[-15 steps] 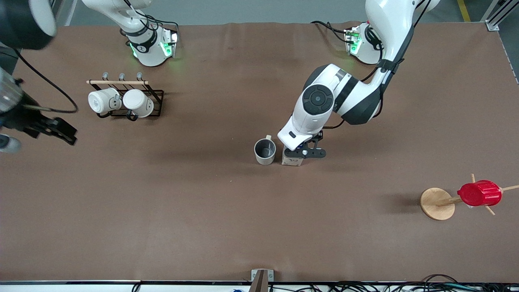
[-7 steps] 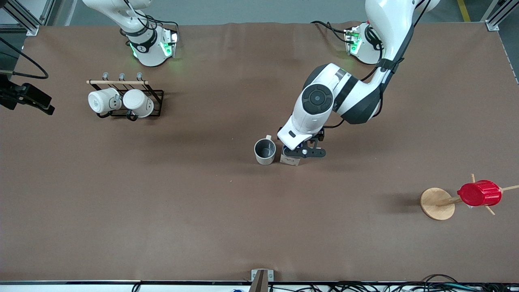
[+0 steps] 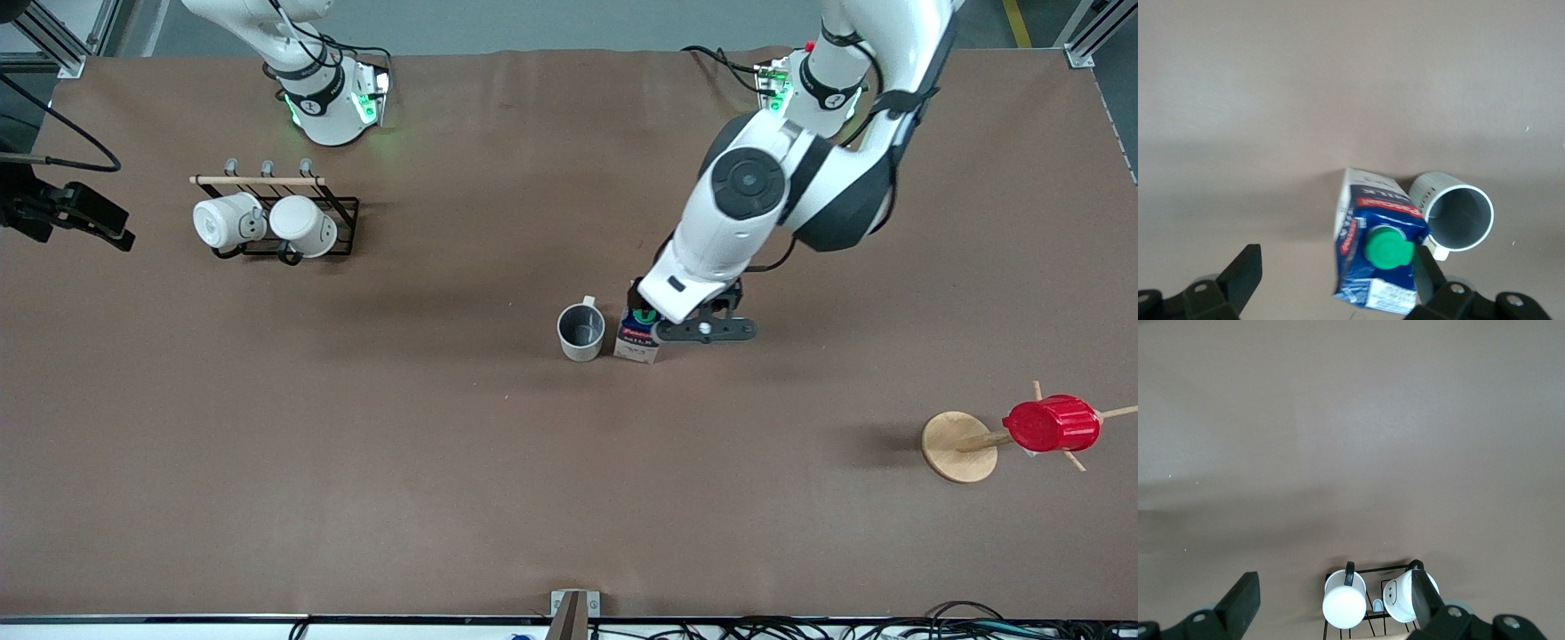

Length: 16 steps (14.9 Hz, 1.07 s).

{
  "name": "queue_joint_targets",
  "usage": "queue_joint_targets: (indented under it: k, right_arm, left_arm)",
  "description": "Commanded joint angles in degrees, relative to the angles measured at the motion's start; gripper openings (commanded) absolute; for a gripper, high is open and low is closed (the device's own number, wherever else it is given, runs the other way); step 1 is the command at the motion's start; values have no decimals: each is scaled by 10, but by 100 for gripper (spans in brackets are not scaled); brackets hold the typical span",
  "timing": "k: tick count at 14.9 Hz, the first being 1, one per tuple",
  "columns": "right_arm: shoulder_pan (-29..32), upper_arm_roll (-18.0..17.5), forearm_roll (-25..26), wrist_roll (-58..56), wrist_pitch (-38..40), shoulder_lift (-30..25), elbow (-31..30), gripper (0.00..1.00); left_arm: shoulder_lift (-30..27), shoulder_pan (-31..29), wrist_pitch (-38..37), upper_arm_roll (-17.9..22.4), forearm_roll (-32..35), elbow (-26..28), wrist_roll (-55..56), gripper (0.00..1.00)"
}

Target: Place cup and milk on table

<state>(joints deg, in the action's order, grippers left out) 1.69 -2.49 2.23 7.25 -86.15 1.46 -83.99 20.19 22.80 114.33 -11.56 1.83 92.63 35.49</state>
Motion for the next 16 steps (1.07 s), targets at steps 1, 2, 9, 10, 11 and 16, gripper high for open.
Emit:
queue_joint_targets:
  k: [1, 2, 9, 10, 11, 16]
  right_arm:
    - [6, -4, -13, -7, -2, -11, -14, 100]
    - [5, -3, -13, -6, -2, -11, -14, 100]
    - [0, 3, -13, -6, 1, -12, -14, 100]
    - [-1, 2, -13, -6, 1, -12, -14, 100]
    - [-1, 3, -13, -6, 1, -12, -14, 100]
    - [-1, 2, -13, -9, 1, -11, -14, 100]
  left_arm:
    - [-58, -50, -44, -2, 7, 7, -2, 100]
    - [-72, -73, -53, -2, 7, 7, -22, 100]
    - [-174, -194, -147, -3, -3, 7, -164, 100]
    - [-182, -205, -155, -2, -11, 5, -177, 100]
    - [-197, -209, -163, 0, -13, 5, -192, 100]
    - [-205, -236, -219, 12, -38, -38, -239, 100]
